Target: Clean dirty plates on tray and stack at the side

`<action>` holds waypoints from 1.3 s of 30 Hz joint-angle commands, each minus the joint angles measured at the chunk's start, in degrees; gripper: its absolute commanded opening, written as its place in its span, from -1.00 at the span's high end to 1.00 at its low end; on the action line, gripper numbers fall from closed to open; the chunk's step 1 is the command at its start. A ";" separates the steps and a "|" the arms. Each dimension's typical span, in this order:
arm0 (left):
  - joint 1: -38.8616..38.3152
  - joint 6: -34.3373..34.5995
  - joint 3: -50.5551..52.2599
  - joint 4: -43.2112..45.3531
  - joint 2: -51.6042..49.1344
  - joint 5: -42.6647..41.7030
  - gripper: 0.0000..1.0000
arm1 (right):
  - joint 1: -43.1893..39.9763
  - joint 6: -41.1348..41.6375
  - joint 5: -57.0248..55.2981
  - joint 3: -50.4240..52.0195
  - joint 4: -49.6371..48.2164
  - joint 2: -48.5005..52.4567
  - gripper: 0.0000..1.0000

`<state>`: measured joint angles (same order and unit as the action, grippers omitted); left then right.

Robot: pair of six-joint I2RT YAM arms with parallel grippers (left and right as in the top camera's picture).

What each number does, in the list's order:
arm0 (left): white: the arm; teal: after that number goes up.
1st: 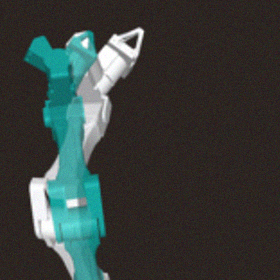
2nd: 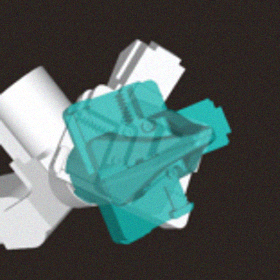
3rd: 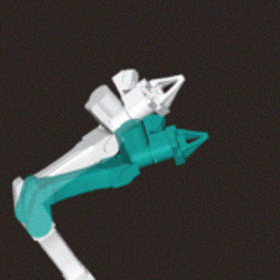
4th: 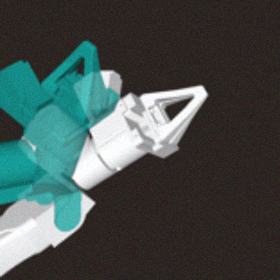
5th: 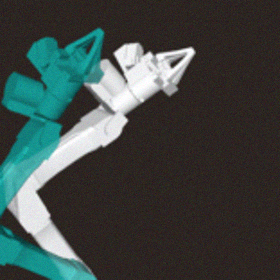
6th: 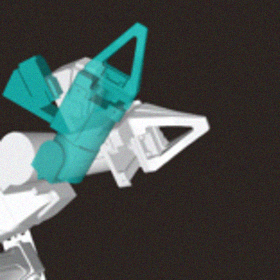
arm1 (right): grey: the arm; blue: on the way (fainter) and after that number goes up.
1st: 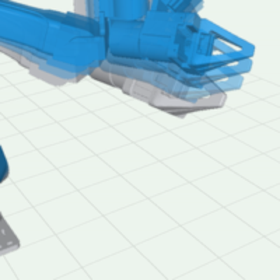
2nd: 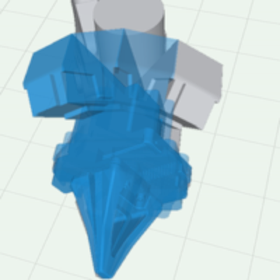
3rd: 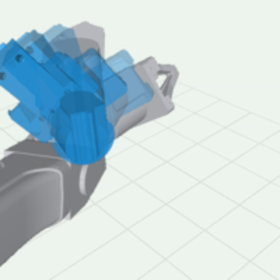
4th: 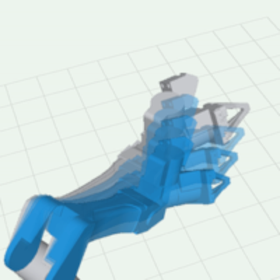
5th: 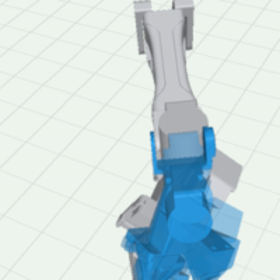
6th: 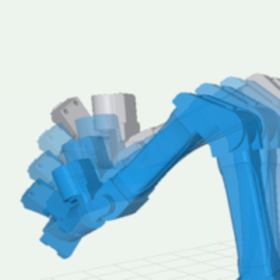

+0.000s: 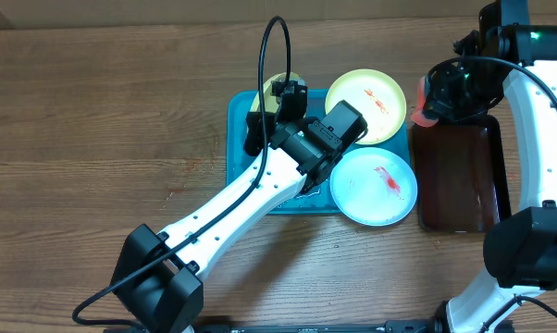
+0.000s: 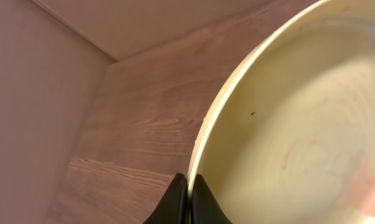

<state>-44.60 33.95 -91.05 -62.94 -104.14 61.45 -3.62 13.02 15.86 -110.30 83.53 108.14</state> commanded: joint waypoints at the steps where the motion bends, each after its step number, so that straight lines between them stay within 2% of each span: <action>1: 0.09 4.07 -1.81 -1.01 2.47 -4.98 0.92 | 0.00 -0.70 0.85 -1.55 -0.15 -2.99 0.92; 5: 1.97 4.59 -0.61 -0.24 2.16 -16.83 0.92 | 0.00 -0.70 0.98 -1.55 -0.15 -2.99 0.92; 11: 9.16 -2.21 -0.61 1.70 2.16 -40.04 0.92 | 0.00 -0.92 0.96 -1.53 -0.20 -2.99 0.92; 18: 19.26 -4.17 0.70 2.84 2.14 -53.29 0.91 | 0.00 -1.14 0.94 -1.53 -0.24 -2.99 0.92; 24: 26.36 -9.16 4.35 7.76 2.14 -70.55 0.92 | 0.07 -1.11 0.96 -1.53 -0.24 -2.99 0.93; 28: 27.78 -8.92 9.62 12.24 1.40 -73.13 0.91 | 0.24 -1.11 0.96 -1.53 -0.24 -2.99 0.93; 33: 27.76 -5.09 17.27 22.29 -0.66 -69.96 0.92 | 0.28 -1.11 0.96 -1.53 -0.22 -2.99 0.92; 39: 27.93 -6.56 17.18 25.70 0.11 -70.40 0.92 | 0.28 -1.14 0.96 -1.53 -0.22 -2.99 0.92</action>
<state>-16.82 28.08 -72.90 -37.63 -104.90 -7.79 -3.62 12.34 16.32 -110.30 83.57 108.14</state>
